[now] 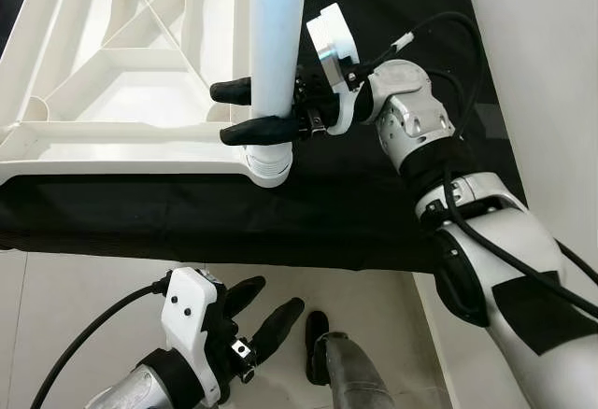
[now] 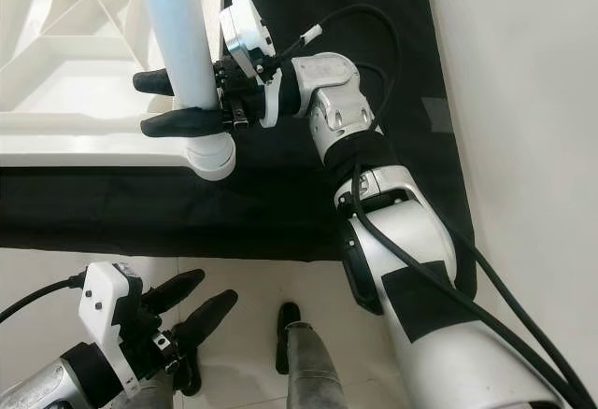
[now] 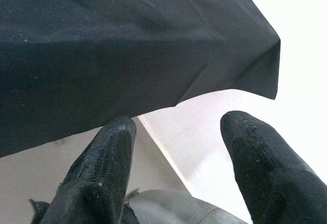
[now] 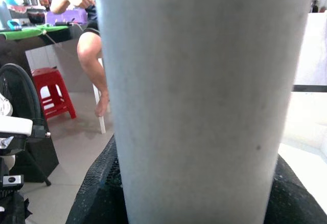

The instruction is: Building children table

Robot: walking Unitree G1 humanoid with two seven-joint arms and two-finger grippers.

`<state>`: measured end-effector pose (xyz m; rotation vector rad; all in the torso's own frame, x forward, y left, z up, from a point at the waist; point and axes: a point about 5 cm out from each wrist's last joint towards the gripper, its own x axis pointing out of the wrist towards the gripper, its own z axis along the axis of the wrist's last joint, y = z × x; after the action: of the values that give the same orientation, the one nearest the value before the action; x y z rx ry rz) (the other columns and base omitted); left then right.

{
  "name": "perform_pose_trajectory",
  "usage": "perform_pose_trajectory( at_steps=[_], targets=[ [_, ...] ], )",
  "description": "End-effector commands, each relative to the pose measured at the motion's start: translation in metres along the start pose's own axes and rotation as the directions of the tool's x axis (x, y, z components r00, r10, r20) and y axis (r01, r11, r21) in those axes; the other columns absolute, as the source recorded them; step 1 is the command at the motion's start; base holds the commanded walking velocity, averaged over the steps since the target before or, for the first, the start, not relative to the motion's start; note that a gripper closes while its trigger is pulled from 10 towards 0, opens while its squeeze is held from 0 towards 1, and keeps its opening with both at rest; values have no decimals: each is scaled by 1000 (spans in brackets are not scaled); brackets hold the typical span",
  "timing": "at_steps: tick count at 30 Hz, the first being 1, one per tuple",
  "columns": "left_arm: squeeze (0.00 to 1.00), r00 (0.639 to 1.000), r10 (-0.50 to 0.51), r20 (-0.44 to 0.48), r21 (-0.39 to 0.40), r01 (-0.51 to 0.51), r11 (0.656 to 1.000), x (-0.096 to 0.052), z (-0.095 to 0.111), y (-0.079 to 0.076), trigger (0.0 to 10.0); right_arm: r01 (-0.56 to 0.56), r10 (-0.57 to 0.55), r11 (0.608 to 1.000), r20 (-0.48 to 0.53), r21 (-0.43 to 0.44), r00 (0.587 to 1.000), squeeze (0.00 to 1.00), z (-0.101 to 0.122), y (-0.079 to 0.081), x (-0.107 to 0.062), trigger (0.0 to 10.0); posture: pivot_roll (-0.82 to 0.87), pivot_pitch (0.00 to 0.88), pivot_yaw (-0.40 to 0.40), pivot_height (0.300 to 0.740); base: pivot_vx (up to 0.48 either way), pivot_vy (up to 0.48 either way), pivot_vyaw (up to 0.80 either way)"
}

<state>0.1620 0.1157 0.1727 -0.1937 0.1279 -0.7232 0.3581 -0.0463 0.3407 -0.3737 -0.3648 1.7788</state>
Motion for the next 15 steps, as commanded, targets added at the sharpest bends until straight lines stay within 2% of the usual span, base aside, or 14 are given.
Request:
perform_pose_trajectory(
  at_steps=[1, 6, 7, 9, 15],
  targets=[
    [0, 999, 11, -32, -25, -12, 1000, -2, -8, 0, 10000, -30, 40, 993, -87, 113, 995, 0, -31, 11, -1, 10000, 97, 453, -108, 740, 0, 0, 0],
    [0, 999, 11, -32, -26, -12, 1000, -2, -9, 0, 10000, -73, 87, 992, -128, 106, 988, 0, -33, 15, 3, 10000, 97, 453, -108, 740, 0, 0, 0],
    [0, 999, 10, -32, -27, -11, 1000, -2, -9, 0, 10000, -155, 174, 981, -164, 119, 971, 0, -32, 24, 6, 10000, 98, 449, -110, 740, 0, 0, 0],
    [0, 999, 10, -32, -27, -11, 1000, -1, -9, 0, 10000, -184, 205, 974, -173, 131, 963, 0, -32, 28, 7, 10000, 98, 449, -110, 740, 0, 0, 0],
    [0, 999, 10, -32, -28, -11, 1000, -1, -9, -1, 10000, -193, 216, 972, -192, 132, 957, 0, -32, 26, 11, 10000, 96, 446, -113, 740, 0, 0, 0]
  ],
)
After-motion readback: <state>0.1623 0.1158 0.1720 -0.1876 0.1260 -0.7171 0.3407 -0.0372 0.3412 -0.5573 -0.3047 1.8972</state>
